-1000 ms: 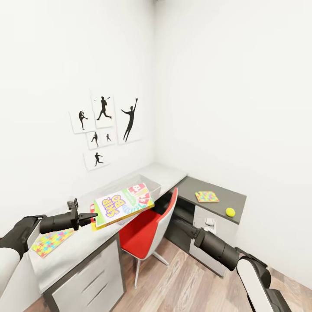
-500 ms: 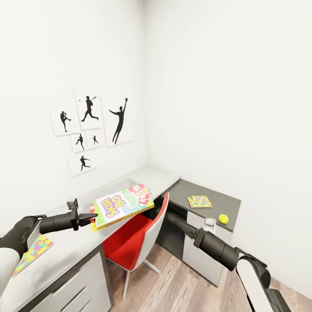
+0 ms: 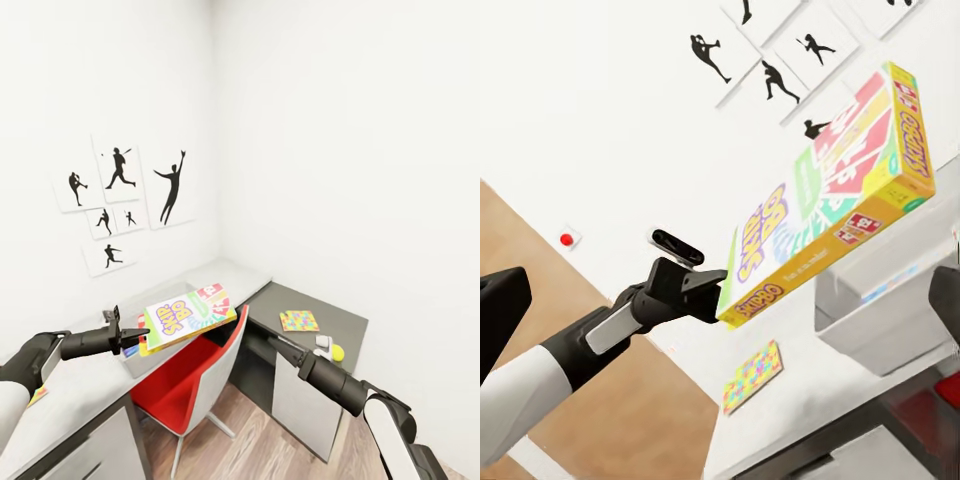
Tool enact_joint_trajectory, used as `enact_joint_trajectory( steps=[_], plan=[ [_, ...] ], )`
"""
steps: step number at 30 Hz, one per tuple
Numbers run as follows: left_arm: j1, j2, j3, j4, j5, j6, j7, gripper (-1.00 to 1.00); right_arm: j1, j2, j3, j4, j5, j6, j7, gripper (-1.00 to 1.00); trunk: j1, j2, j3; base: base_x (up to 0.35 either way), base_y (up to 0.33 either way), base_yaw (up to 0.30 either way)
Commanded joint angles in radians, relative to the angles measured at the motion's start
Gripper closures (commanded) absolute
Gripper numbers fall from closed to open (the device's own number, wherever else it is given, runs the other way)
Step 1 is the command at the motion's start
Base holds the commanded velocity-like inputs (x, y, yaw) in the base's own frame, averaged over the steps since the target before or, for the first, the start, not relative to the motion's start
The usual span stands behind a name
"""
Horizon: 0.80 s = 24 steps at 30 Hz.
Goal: Put all the toys in the child's room - the three board games (two on the bed and one on the table), the two jigsaw puzzles on the table, and the tennis ball on the table - inside the toy box on the table in the child's room.
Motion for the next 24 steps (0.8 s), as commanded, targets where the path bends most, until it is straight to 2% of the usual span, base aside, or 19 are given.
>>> enact_joint_trajectory(
  steps=[1, 6, 16, 24],
  plan=[
    [-0.001, 0.0, 0.002, 0.0, 0.001, 0.011, -0.004, 1.0, 0.0, 0.0, -0.001, 0.0, -0.005, 0.006, 0.001, -1.0, 0.001, -0.001, 0.001, 0.207, -0.268, 0.186],
    [-0.001, 0.0, 0.001, 0.0, 0.001, 0.011, -0.003, 1.0, 0.0, 0.0, 0.0, 0.0, -0.005, 0.006, 0.001, -1.0, 0.001, -0.001, 0.004, 0.205, -0.185, 0.111],
    [-0.001, 0.001, 0.0, 0.0, 0.001, 0.015, 0.001, 1.0, 0.0, 0.0, 0.0, 0.0, -0.005, 0.005, 0.001, -1.0, 0.001, -0.001, 0.004, 0.197, -0.029, 0.015],
    [-0.001, 0.004, 0.001, 0.003, 0.003, 0.017, 0.002, 1.0, 0.0, 0.0, 0.0, 0.0, -0.005, 0.005, 0.002, -1.0, 0.001, -0.001, 0.007, 0.048, -0.012, 0.136]
  ],
)
